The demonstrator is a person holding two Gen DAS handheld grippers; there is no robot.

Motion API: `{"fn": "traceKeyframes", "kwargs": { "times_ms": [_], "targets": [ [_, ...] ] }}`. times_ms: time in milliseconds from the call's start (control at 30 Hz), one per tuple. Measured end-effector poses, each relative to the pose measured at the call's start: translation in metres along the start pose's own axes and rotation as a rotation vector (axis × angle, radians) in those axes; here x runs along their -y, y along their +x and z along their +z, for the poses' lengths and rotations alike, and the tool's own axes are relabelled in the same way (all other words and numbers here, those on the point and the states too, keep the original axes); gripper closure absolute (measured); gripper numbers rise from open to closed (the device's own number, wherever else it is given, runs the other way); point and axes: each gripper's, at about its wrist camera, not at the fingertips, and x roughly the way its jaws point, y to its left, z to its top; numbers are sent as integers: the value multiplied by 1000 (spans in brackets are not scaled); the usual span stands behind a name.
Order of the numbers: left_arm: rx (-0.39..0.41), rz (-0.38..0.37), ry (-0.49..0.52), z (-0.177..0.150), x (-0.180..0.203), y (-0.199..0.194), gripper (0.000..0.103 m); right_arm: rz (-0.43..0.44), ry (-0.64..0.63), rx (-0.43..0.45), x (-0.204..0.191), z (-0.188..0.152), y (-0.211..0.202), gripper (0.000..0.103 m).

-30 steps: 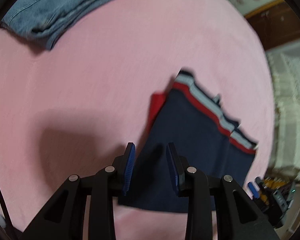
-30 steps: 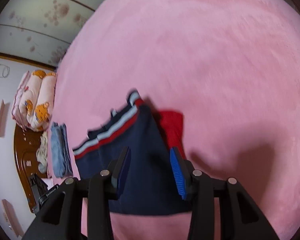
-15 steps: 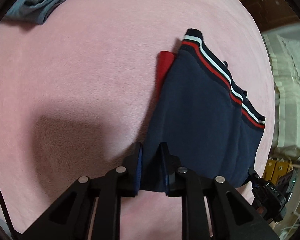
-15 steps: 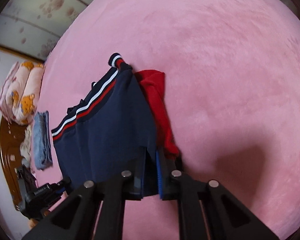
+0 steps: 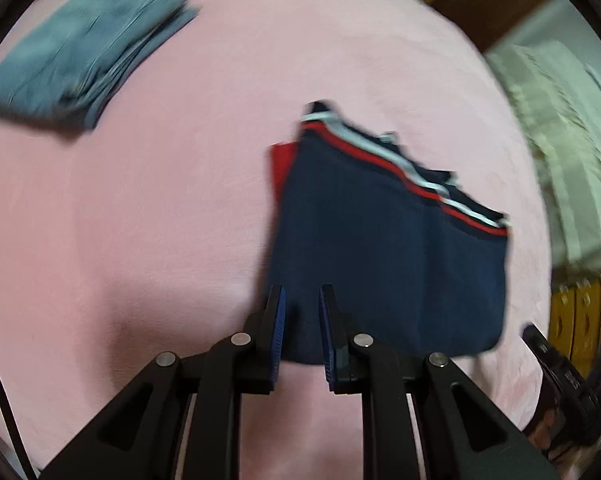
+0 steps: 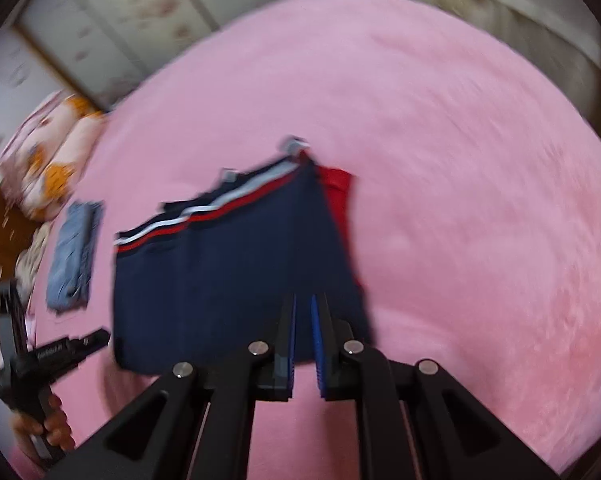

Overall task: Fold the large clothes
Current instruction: 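Lay the folded hem onto the collar with both tools and flatten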

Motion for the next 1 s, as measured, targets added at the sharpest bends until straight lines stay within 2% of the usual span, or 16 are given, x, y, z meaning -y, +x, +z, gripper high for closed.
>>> {"fn": "traceKeyframes", "kwargs": {
  "times_ms": [67,100,233,300,367,433,500,567,667,700,767,800,833,867,933,1000],
  "targets": [
    [-20,-66,55,-3,16,-3,89,97,-60,-46,-15,-1,7,94],
    [-49,-101,79,-5,25,0,90,184,-89,-99,-26,-2,17,94],
    [-151,-167,73,-6,52,34,90,352,-127,-147,-52,-9,48,98],
    [-215,-179,42,-5,58,54,90,393,-161,-179,-64,-11,68,102],
    [-262,-116,20,-5,63,76,93,397,-184,-215,-72,-14,85,103],
    [-286,-68,3,-6,62,91,93,349,-200,-250,-73,-14,100,103],
    [-282,-71,-39,-6,60,98,94,321,-213,-270,-67,-17,106,103],
    [-268,-88,-72,-6,50,96,97,297,-210,-256,-54,-14,103,103],
    [-223,-53,-95,-8,35,87,101,174,-190,-217,-16,-9,87,103],
    [-215,-54,-113,-8,31,85,101,213,-139,-225,1,-7,83,103],
    [-207,81,-134,-8,19,79,100,232,-88,-225,22,-6,75,103],
    [-207,99,-129,-6,11,78,100,183,-134,-209,22,-7,70,103],
    [-207,75,-140,-6,4,77,100,48,-227,-166,17,-11,63,103],
    [-206,52,-167,-5,-1,77,100,-27,-273,-139,15,-13,58,103],
    [-213,16,-229,-4,-11,79,100,-65,-251,-142,23,-15,54,103],
    [-210,31,-221,-4,-8,78,100,-119,-261,-116,25,-16,49,103]
  ]
}}
